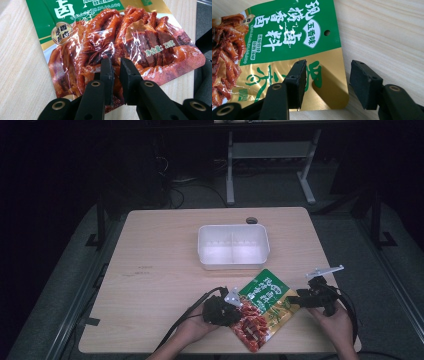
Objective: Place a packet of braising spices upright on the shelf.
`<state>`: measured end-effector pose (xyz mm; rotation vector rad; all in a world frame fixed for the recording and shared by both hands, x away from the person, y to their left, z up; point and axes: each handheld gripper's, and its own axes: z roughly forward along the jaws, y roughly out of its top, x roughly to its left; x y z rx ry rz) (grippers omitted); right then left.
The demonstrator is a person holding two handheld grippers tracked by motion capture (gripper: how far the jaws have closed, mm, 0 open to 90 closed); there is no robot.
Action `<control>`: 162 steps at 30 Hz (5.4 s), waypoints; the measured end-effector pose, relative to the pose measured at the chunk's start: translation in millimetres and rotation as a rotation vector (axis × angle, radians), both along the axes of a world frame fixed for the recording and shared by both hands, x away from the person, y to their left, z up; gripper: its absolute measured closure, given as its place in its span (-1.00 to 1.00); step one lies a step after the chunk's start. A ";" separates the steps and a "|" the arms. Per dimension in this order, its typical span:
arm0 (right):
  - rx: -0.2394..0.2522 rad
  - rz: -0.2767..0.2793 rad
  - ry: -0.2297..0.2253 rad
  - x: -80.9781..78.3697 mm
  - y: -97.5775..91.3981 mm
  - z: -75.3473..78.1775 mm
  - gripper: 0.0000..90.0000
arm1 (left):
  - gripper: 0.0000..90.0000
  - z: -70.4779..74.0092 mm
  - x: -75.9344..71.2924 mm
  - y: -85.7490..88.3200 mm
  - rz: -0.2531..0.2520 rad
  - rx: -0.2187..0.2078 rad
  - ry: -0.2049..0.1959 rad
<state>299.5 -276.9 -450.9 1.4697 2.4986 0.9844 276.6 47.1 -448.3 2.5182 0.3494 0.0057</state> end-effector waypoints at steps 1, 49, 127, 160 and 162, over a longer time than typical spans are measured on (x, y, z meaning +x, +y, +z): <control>0.004 0.004 0.003 -0.1 0.3 -0.1 0.08 | 0.79 -0.1 -0.1 -0.1 -0.001 0.001 -0.001; 0.092 0.089 0.045 2.1 13.2 -1.3 0.99 | 0.57 5.6 -7.8 14.5 -0.002 -0.040 -0.053; 0.151 0.424 -0.061 7.1 72.4 171.6 1.00 | -0.16 5.3 -0.3 171.5 0.350 -0.074 -0.156; 0.062 0.297 -0.112 43.2 59.1 244.7 1.00 | -0.20 6.7 -0.3 174.6 0.359 -0.079 -0.160; 0.061 0.292 -0.113 45.3 59.5 246.0 1.00 | -0.20 6.7 -0.3 174.2 0.356 -0.080 -0.162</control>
